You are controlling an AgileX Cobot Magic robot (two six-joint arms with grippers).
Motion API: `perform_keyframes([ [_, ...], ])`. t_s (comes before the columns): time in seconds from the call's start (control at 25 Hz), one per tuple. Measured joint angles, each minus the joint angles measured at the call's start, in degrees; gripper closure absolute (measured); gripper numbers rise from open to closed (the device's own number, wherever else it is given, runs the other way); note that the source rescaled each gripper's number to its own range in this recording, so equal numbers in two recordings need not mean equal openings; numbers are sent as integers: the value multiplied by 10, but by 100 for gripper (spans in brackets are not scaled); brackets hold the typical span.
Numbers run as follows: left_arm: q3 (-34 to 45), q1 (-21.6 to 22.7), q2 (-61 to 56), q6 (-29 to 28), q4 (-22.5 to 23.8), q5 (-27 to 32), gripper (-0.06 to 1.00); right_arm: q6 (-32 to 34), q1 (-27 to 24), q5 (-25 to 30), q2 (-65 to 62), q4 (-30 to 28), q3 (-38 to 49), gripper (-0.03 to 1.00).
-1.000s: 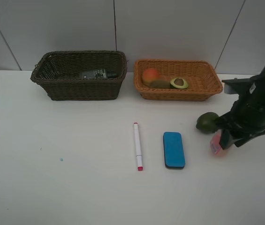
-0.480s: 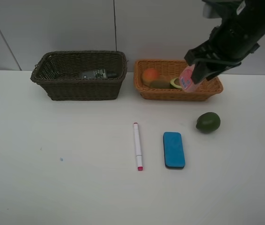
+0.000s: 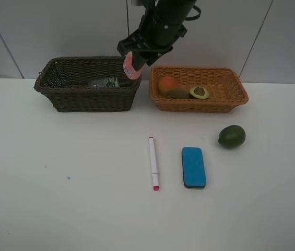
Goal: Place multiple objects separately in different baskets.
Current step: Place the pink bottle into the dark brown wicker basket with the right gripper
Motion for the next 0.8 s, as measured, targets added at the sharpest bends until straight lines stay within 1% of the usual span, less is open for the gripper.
perform_keyframes([
  [0.08,0,0,0,0,0,0,-6,-2,1,2,43,7,-64,69],
  [0.24,0,0,0,0,0,0,-6,-19,1,16,122,8,-152,69],
  [0.36,0,0,0,0,0,0,-6,-28,1,14,155,9,-179,69],
  [0.44,0,0,0,0,0,0,-6,-29,1,-6,164,8,-179,69],
  [0.48,0,0,0,0,0,0,-6,-29,1,-19,165,9,-179,66],
  [0.52,0,0,0,0,0,0,-6,-29,1,-32,166,10,-179,58],
  [0.6,0,0,0,0,0,0,-6,-28,1,-57,165,10,-184,26],
  [0.64,0,0,0,0,0,0,-6,-28,1,-64,164,10,-184,14],
  [0.72,0,0,0,0,0,0,-6,-28,1,-66,164,10,-185,4],
  [0.8,0,0,0,0,0,0,-6,-28,1,-55,164,10,-185,0],
])
